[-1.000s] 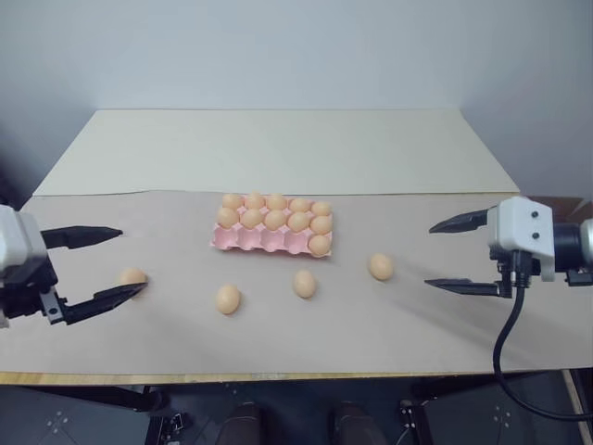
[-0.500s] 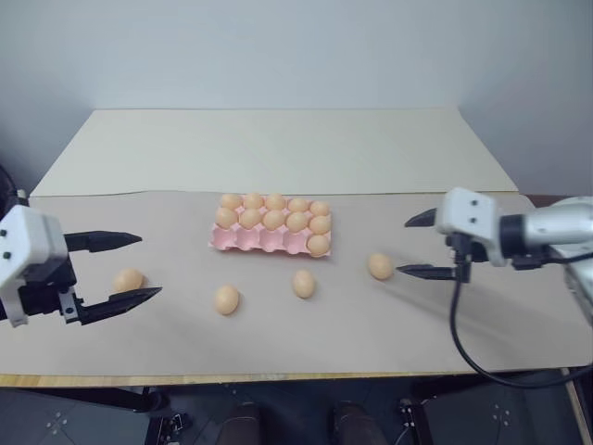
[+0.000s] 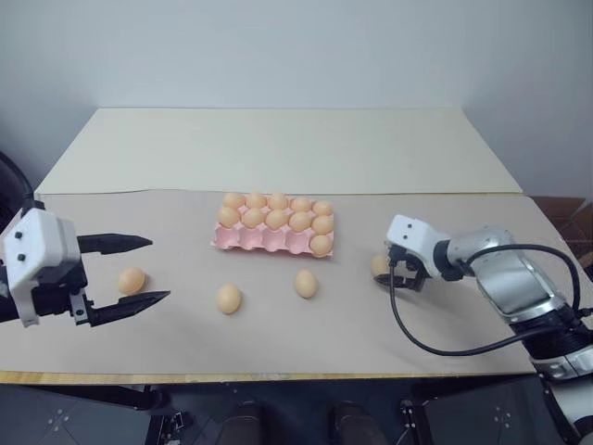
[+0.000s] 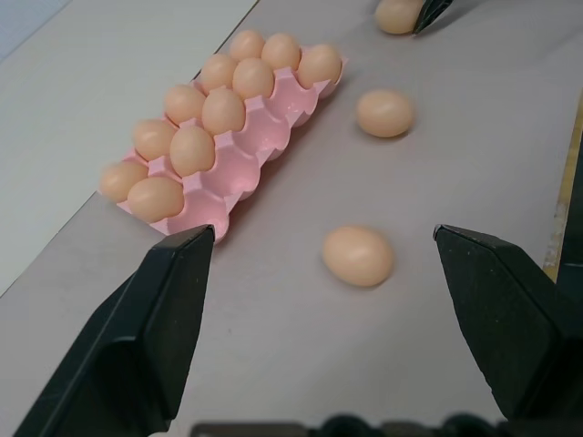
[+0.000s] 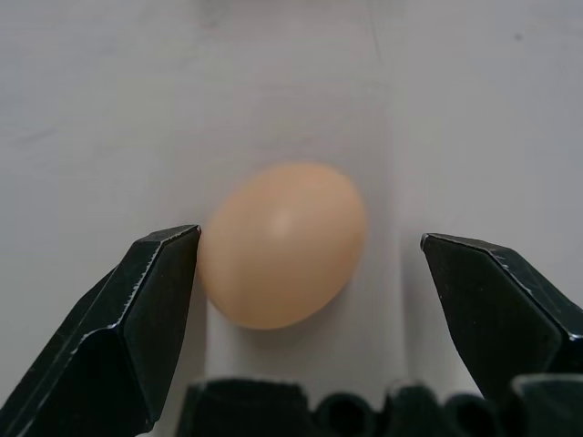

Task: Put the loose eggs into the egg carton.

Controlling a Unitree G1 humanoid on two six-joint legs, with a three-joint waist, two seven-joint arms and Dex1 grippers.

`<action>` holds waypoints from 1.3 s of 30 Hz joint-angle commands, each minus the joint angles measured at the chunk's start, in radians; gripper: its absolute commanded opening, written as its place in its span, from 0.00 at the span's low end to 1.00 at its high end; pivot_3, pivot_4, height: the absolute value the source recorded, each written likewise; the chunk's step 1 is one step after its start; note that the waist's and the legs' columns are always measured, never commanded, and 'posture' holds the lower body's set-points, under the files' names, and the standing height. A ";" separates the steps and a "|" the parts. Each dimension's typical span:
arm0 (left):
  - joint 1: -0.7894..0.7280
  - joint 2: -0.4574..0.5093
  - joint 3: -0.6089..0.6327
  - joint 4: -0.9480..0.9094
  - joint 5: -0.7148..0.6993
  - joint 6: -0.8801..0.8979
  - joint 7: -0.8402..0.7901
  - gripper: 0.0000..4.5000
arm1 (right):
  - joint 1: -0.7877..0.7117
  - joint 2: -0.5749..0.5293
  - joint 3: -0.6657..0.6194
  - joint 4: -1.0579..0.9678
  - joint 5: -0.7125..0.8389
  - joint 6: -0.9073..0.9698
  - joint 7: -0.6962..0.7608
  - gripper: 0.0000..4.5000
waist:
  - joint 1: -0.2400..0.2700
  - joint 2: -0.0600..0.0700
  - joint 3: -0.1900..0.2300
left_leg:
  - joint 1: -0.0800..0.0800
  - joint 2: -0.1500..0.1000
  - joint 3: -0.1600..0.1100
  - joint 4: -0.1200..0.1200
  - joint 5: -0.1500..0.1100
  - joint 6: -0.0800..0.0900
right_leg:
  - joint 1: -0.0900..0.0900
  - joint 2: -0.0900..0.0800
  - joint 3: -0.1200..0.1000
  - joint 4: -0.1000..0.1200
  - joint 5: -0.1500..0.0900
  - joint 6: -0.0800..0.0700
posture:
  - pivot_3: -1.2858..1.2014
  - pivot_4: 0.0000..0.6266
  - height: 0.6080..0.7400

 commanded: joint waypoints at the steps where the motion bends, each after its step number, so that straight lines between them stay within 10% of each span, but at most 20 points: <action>1: 0.003 0.014 0.024 -0.011 -0.001 -0.006 -0.004 0.94 | -0.002 0.008 -0.029 -0.013 -0.001 -0.017 0.001 0.87 | 0.000 0.000 0.000 | 0.000 0.000 0.000 0.000 0.000 0.000 | 0.000 0.000 0.000 0.000 0.000 0.000 | 0.52 0.24 1.00; 8: 0.003 0.018 0.027 -0.005 0.005 -0.004 -0.004 0.94 | 0.001 0.014 -0.030 -0.022 -0.009 -0.023 0.004 0.33 | -0.001 0.000 0.000 | 0.000 0.000 0.000 0.000 0.000 0.000 | 0.000 0.000 0.000 0.000 0.000 0.000 | 0.52 0.24 1.00; 21: 0.099 -0.003 0.075 -0.003 0.043 -0.004 -0.021 0.94 | 0.001 -0.028 -0.042 -0.068 -0.035 -0.117 0.022 0.33 | -0.001 0.000 0.000 | 0.001 0.000 0.000 0.000 0.000 0.000 | 0.000 0.000 0.000 0.000 0.000 0.000 | 0.52 0.24 1.00; 31: 0.127 -0.005 0.093 -0.001 0.052 -0.011 -0.021 0.94 | -0.030 -0.050 -0.079 -0.056 -0.045 -0.186 0.037 0.99 | -0.004 0.000 0.000 | 0.001 0.000 0.000 0.000 0.000 0.000 | 0.000 0.000 0.000 0.000 0.000 0.000 | 0.52 0.24 1.00; 39: 0.121 -0.001 0.090 -0.001 0.054 -0.013 -0.014 0.94 | -0.051 -0.006 -0.081 -0.051 -0.029 -0.177 0.055 0.99 | -0.002 0.000 0.000 | 0.000 0.000 0.000 0.000 0.000 0.000 | 0.000 0.000 0.000 0.000 0.000 0.000 | 0.52 0.24 1.00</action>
